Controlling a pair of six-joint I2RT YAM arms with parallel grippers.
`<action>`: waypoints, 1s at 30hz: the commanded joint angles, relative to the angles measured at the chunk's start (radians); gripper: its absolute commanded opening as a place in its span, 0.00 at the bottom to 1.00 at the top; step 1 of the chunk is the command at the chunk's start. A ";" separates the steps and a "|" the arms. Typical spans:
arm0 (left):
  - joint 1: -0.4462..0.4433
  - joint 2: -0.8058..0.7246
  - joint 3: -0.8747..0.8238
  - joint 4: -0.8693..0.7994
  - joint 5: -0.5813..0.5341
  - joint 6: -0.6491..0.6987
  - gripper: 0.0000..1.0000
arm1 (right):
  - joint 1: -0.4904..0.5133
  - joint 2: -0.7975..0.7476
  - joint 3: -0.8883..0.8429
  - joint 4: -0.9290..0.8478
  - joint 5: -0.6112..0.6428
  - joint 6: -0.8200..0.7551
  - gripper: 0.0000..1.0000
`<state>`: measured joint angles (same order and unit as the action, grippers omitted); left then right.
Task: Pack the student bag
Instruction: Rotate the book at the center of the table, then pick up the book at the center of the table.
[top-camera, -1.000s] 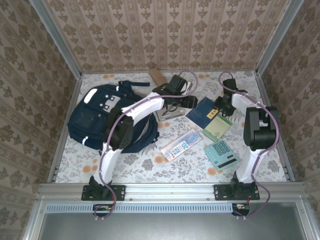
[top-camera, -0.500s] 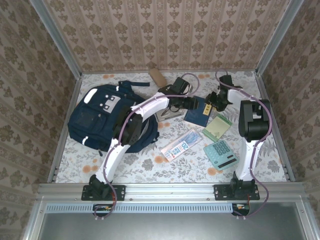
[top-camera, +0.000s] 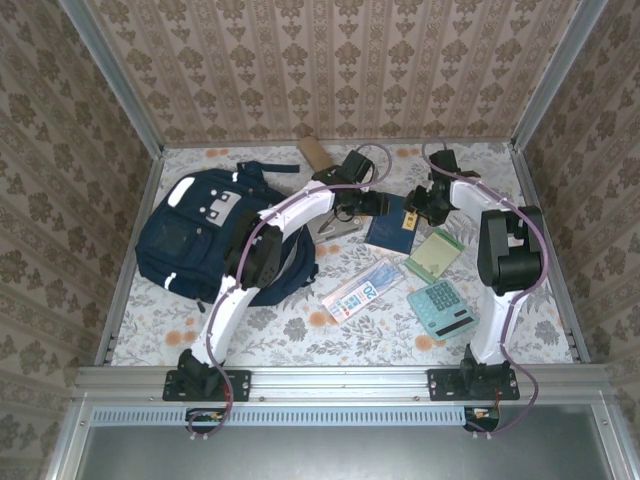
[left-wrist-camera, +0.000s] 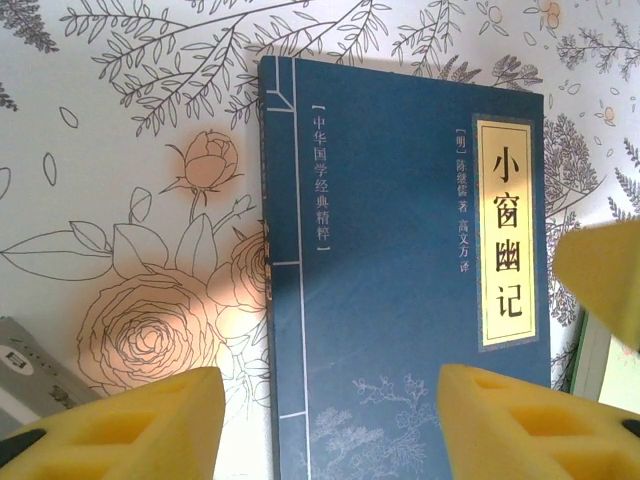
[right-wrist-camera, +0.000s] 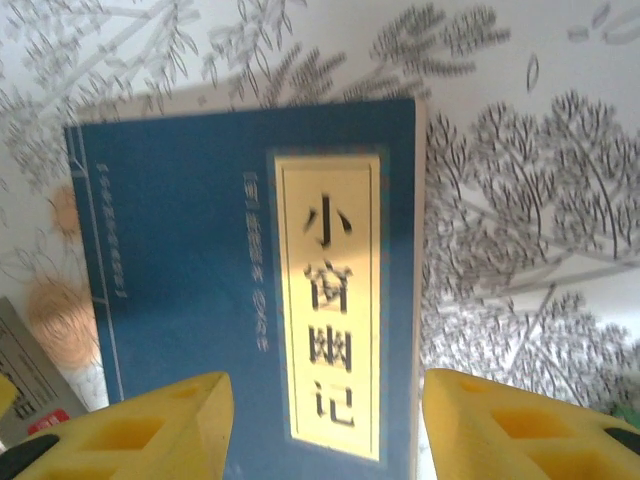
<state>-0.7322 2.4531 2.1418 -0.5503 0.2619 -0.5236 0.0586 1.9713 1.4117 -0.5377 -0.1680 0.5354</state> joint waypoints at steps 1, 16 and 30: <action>0.000 0.061 0.013 -0.123 -0.001 -0.024 0.59 | 0.015 -0.033 -0.043 -0.094 0.072 0.031 0.53; -0.050 0.069 0.104 -0.192 -0.059 0.047 0.58 | 0.037 -0.004 -0.097 -0.062 0.052 0.032 0.48; -0.063 0.038 0.053 -0.156 -0.041 -0.022 0.58 | 0.036 -0.008 -0.105 -0.057 0.052 0.035 0.43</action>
<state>-0.7971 2.4924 2.2318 -0.6441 0.2161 -0.5049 0.0898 1.9625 1.3201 -0.5766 -0.1341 0.5571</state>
